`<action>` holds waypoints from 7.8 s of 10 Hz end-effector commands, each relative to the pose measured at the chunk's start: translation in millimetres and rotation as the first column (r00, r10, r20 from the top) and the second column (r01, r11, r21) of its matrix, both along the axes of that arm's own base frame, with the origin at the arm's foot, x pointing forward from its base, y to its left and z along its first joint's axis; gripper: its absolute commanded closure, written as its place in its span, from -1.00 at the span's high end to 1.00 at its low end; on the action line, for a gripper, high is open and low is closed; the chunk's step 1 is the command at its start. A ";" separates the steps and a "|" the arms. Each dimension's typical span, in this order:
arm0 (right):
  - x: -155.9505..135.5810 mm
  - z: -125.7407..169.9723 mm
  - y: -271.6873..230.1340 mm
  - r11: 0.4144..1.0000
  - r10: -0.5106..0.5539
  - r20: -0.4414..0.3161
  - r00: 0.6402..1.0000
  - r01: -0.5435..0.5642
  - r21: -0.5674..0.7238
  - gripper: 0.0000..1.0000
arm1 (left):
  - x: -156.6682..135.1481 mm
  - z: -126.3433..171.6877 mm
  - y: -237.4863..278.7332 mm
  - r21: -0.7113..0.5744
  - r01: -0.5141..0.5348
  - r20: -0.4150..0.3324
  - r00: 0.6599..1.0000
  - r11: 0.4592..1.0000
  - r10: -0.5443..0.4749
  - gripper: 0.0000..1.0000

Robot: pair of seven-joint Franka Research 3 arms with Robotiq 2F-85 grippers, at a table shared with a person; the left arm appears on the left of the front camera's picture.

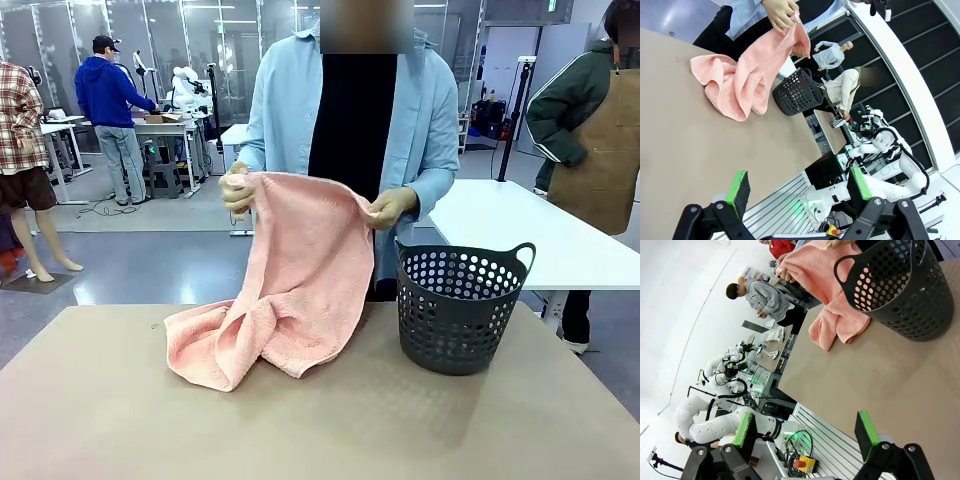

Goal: Fold the towel.
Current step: Grab the top end of the 100 cm Hotel Towel extended by the human.

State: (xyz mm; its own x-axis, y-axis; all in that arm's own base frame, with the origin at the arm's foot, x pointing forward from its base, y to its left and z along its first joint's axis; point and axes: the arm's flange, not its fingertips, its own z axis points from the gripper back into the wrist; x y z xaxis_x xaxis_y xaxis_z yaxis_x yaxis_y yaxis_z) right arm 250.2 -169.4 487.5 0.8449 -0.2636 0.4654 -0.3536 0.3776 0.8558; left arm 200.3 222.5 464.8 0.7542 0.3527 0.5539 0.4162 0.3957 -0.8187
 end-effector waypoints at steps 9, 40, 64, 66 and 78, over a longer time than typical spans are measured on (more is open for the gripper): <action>1.2 0.7 -0.6 1.000 0.001 0.021 1.000 -0.001 0.004 1.00 | 1.4 1.3 2.0 -0.010 0.005 0.028 1.000 1.000 -0.004 1.00; 94.4 233.7 283.4 0.201 0.668 0.017 0.744 -0.157 -0.967 1.00 | 139.3 285.0 -257.5 0.981 -0.108 -0.031 0.735 -0.162 -0.678 1.00; 197.4 177.3 425.0 -0.160 0.836 -0.274 0.475 -0.267 -0.950 1.00 | 279.0 212.9 -469.4 0.941 0.292 -0.294 0.470 -0.168 -0.832 1.00; 207.1 166.5 425.4 -0.155 0.845 -0.274 0.459 -0.280 -0.947 1.00 | 281.4 205.6 -474.7 0.937 0.304 -0.304 0.458 -0.174 -0.835 1.00; 229.4 153.6 445.5 -0.189 0.888 -0.262 0.378 -0.220 -0.957 -1.00 | 280.1 177.9 -478.4 0.906 0.355 -0.380 0.436 -0.232 -0.816 -1.00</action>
State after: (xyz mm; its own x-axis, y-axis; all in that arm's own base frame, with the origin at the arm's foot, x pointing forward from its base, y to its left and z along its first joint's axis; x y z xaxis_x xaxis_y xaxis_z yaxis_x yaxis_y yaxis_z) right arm 479.7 278.6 642.2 -0.0097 0.9964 0.0837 -0.9895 0.0025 -0.1444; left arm 484.9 -256.2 641.0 -0.0139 -0.9858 0.1676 0.9985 -0.0049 0.0544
